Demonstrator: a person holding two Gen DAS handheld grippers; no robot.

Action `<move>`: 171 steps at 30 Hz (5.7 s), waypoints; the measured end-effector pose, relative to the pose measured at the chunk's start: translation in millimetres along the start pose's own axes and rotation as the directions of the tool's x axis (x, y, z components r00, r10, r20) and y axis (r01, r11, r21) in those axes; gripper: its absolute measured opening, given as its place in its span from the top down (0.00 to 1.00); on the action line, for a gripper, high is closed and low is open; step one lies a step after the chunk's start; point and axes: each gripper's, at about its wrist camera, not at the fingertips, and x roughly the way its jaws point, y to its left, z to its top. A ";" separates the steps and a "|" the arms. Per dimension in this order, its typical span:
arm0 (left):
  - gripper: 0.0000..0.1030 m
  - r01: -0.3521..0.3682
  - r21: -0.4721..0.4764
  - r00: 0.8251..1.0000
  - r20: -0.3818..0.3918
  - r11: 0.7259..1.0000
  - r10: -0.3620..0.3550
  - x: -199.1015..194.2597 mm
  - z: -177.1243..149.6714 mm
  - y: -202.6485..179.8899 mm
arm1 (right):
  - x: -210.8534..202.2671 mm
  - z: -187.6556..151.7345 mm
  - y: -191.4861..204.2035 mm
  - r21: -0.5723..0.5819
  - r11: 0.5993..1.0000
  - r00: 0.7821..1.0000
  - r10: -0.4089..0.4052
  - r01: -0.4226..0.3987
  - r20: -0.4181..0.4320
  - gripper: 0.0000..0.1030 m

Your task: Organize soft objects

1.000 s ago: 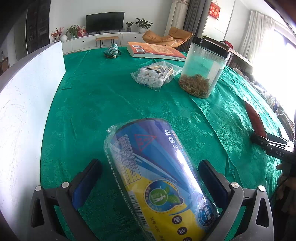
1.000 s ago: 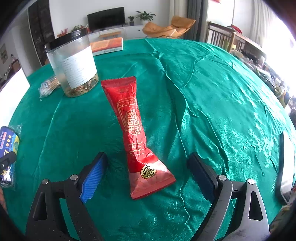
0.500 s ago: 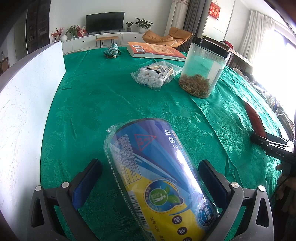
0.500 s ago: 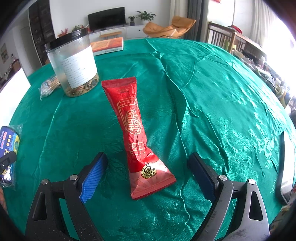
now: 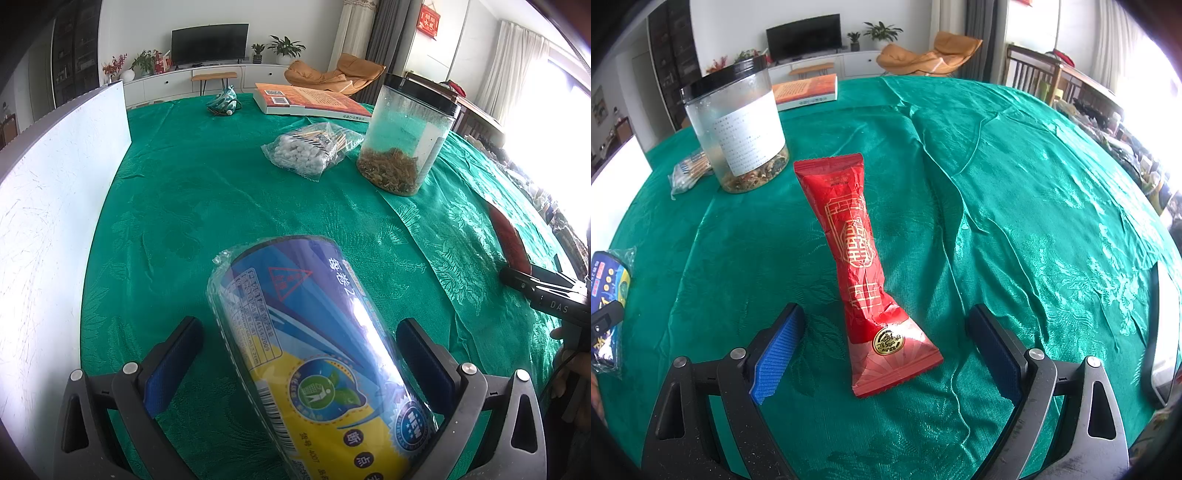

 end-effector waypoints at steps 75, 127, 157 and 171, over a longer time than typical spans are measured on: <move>0.00 -0.001 -0.002 1.000 -0.001 1.000 0.001 0.0 -0.1 0.1 | 0.3 0.1 -0.7 0.000 1.000 1.000 -0.002 0.002 0.000 0.10; 0.12 -0.314 -0.421 0.903 0.143 0.851 0.404 -249.9 -35.6 208.3 | -120.1 7.1 235.0 -0.271 0.889 0.919 0.392 -0.369 0.036 0.23; 0.00 -0.119 -0.015 0.993 -0.017 0.993 0.118 23.7 15.7 -6.3 | 24.9 28.2 0.7 0.135 0.984 0.993 -0.116 0.115 0.001 0.08; 0.00 -0.166 0.032 0.985 -0.037 0.986 0.168 31.7 17.7 -13.2 | 24.8 28.2 0.5 0.135 0.984 0.993 -0.116 0.115 0.000 0.08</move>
